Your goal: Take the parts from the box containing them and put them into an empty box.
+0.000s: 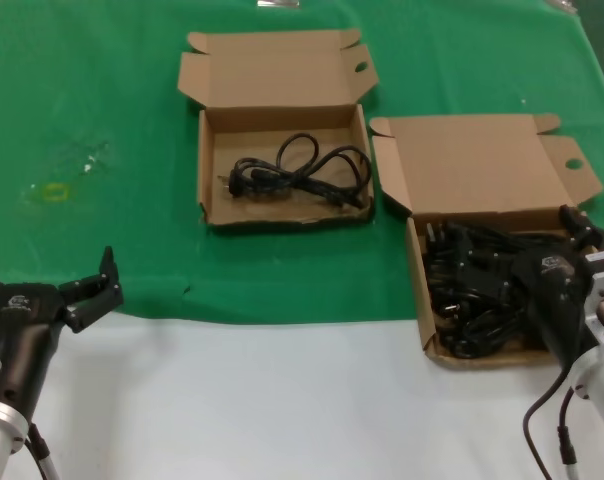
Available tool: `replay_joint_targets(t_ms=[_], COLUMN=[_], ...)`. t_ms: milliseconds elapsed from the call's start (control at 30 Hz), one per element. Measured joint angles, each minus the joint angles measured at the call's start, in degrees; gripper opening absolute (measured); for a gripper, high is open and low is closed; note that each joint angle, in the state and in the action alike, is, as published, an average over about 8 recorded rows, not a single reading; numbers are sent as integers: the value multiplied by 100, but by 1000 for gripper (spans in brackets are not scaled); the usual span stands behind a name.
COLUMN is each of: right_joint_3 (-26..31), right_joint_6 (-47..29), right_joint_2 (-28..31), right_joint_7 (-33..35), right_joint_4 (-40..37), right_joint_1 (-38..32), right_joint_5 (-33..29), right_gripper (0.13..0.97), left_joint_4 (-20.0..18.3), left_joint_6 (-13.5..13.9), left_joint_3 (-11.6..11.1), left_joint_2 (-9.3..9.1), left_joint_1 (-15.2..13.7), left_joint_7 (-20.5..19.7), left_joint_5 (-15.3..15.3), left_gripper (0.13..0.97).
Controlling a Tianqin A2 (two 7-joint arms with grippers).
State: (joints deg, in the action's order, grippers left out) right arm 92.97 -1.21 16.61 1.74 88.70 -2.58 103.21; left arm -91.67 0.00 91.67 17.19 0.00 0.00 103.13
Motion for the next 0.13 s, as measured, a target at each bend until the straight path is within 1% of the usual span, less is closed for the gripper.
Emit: replay_joint_targets(t_ms=[133], right_joint_3=[0], right_joint_6=[0], right_joint_2=[0], right_joint_7=[0], right_joint_4=[0], right_joint_1=[0], right_joint_5=[0], right_gripper=[966], left_joint_4=[0], left_joint_6=[0], left_joint_3=[0], left_joint_2=[0], left_joint_1=[0], left_joint_7=[0], left_joint_5=[0], left_gripper=[966])
